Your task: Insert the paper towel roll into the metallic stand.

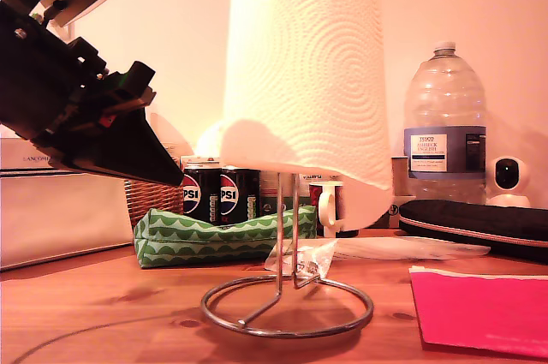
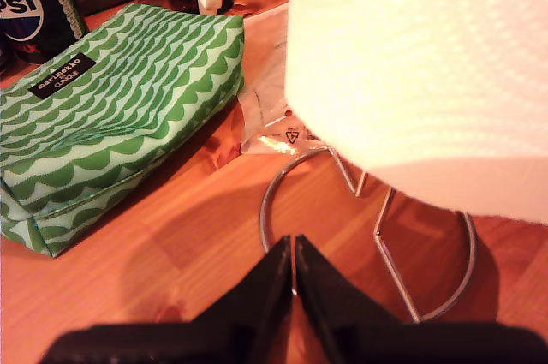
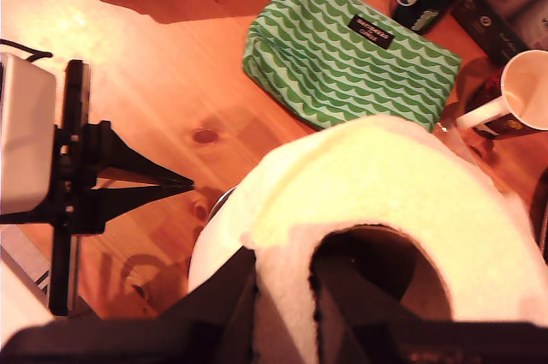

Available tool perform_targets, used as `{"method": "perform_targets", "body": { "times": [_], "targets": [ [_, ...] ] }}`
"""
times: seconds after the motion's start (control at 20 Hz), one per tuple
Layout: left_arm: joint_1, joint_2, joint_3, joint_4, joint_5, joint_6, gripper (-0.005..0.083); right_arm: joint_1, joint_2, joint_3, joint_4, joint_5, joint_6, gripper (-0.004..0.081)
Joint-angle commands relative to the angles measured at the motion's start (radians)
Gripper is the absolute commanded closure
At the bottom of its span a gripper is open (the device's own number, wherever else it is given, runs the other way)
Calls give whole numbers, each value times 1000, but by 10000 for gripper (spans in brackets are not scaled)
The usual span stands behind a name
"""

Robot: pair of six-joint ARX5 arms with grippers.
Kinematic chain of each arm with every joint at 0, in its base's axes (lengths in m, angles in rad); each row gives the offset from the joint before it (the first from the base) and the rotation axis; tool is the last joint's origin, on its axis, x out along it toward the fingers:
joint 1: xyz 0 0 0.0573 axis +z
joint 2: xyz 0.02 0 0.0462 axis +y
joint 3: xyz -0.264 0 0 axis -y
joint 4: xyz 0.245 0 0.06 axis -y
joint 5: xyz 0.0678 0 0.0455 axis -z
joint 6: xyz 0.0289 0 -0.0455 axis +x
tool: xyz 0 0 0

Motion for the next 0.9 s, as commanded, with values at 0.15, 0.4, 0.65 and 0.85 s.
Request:
{"method": "perform_targets", "body": {
  "times": [0.15,0.4,0.65,0.85],
  "targets": [
    [0,-3,-11,-2,1,5,795,5,12,-14,8,2,0,670],
    [0,-3,-11,-16,0,5,795,5,12,-17,8,2,0,628],
    [0,-3,-11,-16,0,5,795,6,12,-17,6,-20,4,555],
    [0,-3,-11,-16,0,5,795,11,12,-17,5,-42,3,554]
  ]
}}
